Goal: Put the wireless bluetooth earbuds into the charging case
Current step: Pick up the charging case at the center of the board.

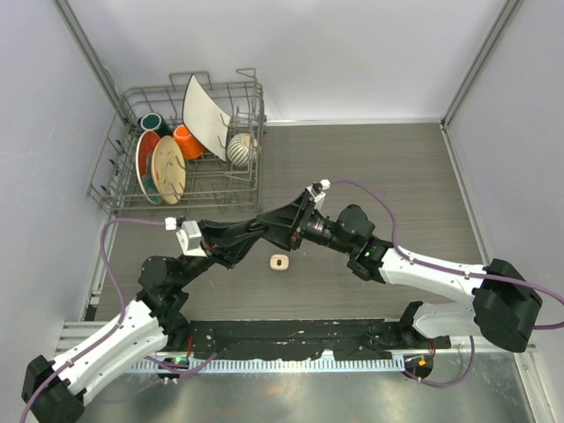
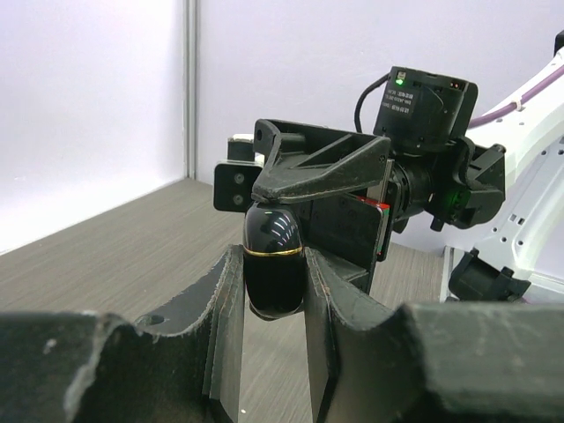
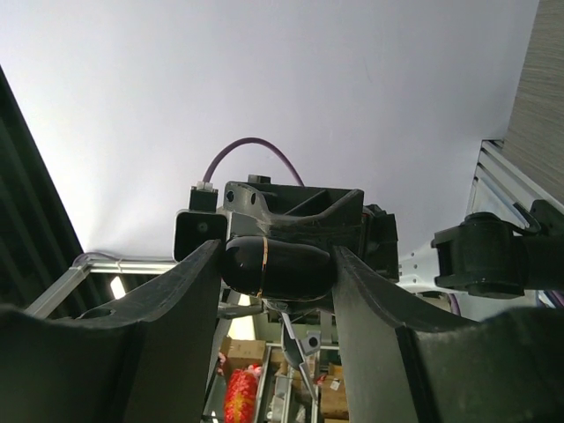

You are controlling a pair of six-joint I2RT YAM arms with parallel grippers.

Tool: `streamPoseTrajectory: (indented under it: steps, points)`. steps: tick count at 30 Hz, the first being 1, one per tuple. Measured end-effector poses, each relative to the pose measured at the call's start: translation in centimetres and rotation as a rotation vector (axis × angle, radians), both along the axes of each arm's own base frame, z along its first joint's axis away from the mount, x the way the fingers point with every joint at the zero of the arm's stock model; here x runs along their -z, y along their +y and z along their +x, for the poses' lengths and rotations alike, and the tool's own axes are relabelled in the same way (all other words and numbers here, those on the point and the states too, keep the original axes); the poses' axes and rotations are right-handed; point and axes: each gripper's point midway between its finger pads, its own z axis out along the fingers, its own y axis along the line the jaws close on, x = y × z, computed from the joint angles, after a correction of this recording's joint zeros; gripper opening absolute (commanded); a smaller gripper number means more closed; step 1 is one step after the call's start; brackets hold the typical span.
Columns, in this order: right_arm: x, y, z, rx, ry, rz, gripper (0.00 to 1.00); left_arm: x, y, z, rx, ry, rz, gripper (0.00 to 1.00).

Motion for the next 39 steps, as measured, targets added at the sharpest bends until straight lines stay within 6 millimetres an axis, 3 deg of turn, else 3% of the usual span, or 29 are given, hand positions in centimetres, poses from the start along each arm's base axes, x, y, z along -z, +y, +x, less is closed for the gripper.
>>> streamPoseTrajectory:
  steps: [10, 13, 14, 15, 19, 22, 28, 35, 39]
  points:
    - [-0.4, 0.1, 0.4, 0.008, 0.009, 0.041, 0.01, -0.5, -0.1, 0.3, -0.003, -0.012, -0.028, 0.23]
    - [-0.5, 0.1, 0.5, 0.01, 0.008, 0.048, 0.01, -0.7, -0.2, 0.4, -0.002, -0.016, -0.035, 0.13]
    - [-0.5, 0.1, 0.5, 0.01, 0.007, 0.05, 0.01, -0.7, -0.2, 0.4, -0.002, -0.017, -0.036, 0.05]
    - [-0.5, 0.1, 0.5, 0.01, 0.008, 0.049, 0.03, -0.6, -0.2, 0.4, -0.001, -0.016, -0.038, 0.01]
    - [-0.4, 0.2, 0.5, 0.011, -0.006, 0.041, 0.46, -0.5, -0.1, 0.3, 0.002, -0.018, -0.049, 0.0]
    - [0.0, 0.2, 0.3, 0.006, -0.034, 0.022, 0.66, -0.2, 0.1, 0.0, 0.004, -0.028, -0.06, 0.0]
    - [1.0, -0.3, 0.2, 0.024, -0.155, -0.109, 0.74, 0.3, 0.7, -1.1, 0.017, -0.064, -0.076, 0.0]
    - [-3.7, -3.4, -0.2, 0.115, -0.538, -0.25, 0.74, -0.1, 2.1, -3.6, 0.031, -0.216, -0.115, 0.0]
    - [-5.4, -5.0, -0.6, 0.133, -0.756, -0.367, 0.74, -0.7, 2.4, -4.4, 0.037, -0.262, -0.129, 0.0]
